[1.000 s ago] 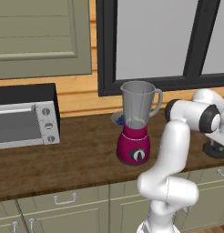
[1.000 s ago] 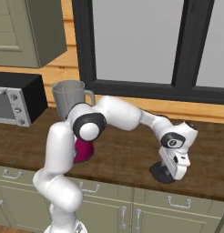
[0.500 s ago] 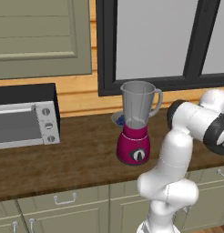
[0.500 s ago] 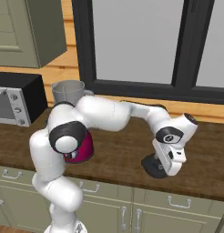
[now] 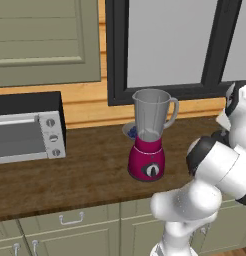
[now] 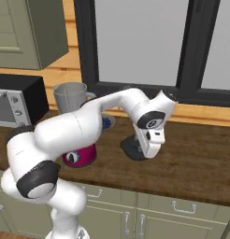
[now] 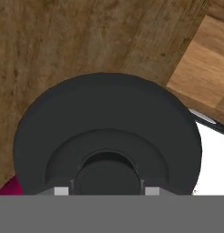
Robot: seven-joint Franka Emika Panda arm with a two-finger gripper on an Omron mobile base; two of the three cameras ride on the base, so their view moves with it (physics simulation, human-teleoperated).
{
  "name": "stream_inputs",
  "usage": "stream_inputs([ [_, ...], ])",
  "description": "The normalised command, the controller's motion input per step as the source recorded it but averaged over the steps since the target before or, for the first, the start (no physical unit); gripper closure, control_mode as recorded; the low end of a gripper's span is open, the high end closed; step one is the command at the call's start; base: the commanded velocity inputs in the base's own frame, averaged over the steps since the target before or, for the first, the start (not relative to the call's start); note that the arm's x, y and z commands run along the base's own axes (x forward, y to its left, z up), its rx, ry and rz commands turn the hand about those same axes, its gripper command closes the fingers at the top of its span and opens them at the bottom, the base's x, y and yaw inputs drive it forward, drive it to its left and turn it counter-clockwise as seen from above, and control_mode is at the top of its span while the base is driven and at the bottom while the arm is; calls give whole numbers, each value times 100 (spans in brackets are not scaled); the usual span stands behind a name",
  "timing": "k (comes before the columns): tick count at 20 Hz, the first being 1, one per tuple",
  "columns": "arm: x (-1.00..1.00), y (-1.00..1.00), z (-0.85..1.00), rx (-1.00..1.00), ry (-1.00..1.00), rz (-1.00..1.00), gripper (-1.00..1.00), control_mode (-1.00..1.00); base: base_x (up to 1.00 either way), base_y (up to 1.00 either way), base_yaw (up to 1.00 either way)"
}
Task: Close the lid blender by securely placing the lid on top.
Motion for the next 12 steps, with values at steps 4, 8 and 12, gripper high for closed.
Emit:
stream_inputs([
  [4,11,70,100,-2,0,-4,100,-100,0,0,0],
  [8,19,58,100,0,0,-4,100,-100,0,0,0],
  [12,2,33,100,0,0,-4,100,-100,0,0,0],
])
